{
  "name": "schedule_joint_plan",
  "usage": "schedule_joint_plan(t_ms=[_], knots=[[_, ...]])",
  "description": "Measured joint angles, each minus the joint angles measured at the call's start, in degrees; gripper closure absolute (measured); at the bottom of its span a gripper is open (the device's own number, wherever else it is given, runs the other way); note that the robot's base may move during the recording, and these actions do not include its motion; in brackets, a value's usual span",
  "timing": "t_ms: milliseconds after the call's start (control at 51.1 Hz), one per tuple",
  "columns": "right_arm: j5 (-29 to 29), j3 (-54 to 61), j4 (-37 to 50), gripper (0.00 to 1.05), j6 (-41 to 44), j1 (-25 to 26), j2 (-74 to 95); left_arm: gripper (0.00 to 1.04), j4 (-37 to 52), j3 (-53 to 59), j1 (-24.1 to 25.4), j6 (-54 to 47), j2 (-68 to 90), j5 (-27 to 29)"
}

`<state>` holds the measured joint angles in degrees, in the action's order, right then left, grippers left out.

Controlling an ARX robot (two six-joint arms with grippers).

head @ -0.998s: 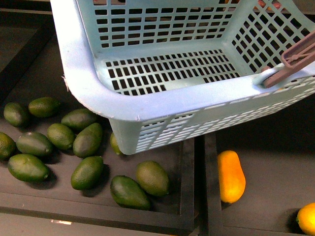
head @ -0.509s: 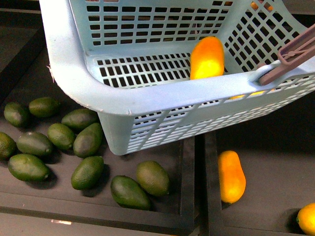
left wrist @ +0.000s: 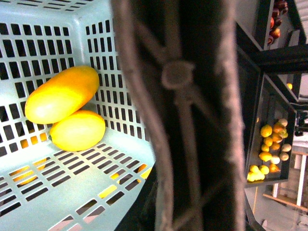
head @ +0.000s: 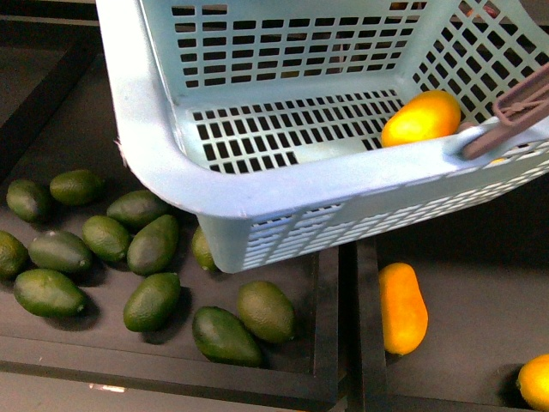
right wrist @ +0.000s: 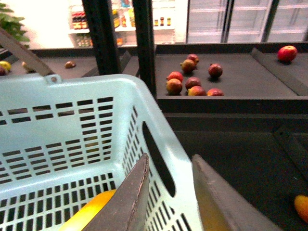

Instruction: Pick lemon and mango into basket

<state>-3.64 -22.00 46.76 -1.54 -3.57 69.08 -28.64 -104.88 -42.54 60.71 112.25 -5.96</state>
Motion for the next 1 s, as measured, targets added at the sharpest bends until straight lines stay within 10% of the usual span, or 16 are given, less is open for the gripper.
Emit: schedule_joint_plan(t_ms=[137,998], knots=[[3.2,5.7,0.4,1.03,1.0,3.2,-5.1,1.0,0.0,0.0,0.0,-0.1,0.0,0.5],[3.6,21.0,-10.0,1.03,1.2,3.5,-30.9,1.0,0.0,0.0,0.0,0.0,0.0,0.5]])
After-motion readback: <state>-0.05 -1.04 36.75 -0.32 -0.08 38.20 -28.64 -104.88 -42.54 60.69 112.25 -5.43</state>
